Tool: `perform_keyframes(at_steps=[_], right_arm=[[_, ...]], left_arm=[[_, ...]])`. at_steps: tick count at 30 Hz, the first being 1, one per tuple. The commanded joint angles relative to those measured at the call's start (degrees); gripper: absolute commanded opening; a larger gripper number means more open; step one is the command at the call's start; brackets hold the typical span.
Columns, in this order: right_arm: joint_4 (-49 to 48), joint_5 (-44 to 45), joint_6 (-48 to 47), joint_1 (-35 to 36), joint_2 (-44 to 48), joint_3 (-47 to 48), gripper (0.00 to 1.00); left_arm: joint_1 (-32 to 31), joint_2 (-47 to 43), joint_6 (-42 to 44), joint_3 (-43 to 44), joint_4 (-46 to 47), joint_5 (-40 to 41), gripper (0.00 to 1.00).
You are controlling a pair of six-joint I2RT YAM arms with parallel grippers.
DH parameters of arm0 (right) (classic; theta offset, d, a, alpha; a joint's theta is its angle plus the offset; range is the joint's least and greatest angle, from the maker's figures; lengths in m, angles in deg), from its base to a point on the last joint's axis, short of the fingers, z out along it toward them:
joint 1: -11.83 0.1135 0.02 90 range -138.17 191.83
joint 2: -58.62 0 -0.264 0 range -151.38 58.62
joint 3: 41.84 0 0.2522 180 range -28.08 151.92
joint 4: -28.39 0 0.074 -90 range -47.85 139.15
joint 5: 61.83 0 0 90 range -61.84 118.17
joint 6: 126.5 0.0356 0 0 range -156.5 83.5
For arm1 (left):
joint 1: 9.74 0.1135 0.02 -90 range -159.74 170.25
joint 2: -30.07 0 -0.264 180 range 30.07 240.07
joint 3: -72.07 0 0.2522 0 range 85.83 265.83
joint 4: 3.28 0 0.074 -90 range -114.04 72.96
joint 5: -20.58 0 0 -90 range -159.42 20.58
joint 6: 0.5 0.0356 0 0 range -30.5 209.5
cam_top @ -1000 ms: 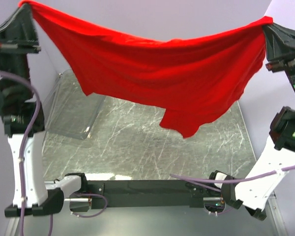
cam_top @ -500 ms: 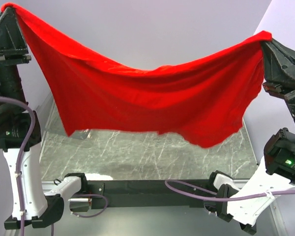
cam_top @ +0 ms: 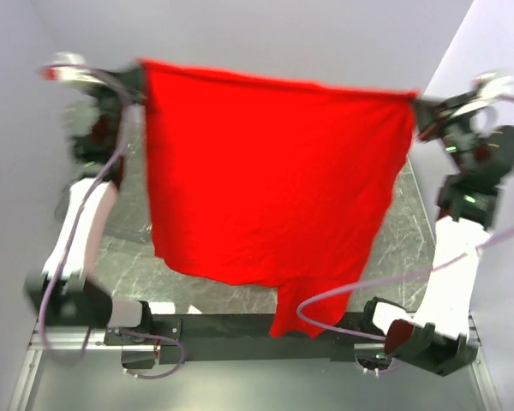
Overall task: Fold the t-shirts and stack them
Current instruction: Flatten the tshirt out
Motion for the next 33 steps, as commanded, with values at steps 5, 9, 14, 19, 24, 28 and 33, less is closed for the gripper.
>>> perform_keyframes(at_steps=[5,9,14,19,24,28,33], right_arm=[[-17.34,12.01,-13.37,6.06,-8.78,-23.78,0.00],[-22.01,15.96,-17.50,8.61,-17.74,-25.20,0.00],[-21.58,24.74,-17.16,10.28,-31.28,-18.62,0.00],[-19.04,30.90,-16.71,11.07,-40.43,-10.37,0.00],[-15.69,33.47,-14.44,11.51,-46.67,-3.50,0.00],[-15.25,32.94,-13.73,12.22,-49.31,0.11,0.00],[-11.57,31.88,-11.88,12.30,-53.61,5.99,0.00]], left_arm=[[-7.32,20.95,3.30,-4.43,6.64,-3.67,0.01],[-9.26,34.07,3.56,2.41,2.87,-2.88,0.01],[-10.84,46.37,2.51,12.61,-0.56,-0.16,0.01],[-10.85,50.79,2.07,18.32,-3.90,4.32,0.01],[-10.76,54.74,1.63,22.99,-5.93,6.08,0.01],[-10.67,57.56,0.75,27.47,-6.28,5.47,0.01],[-10.58,62.83,-0.91,34.67,-8.91,4.15,0.01]])
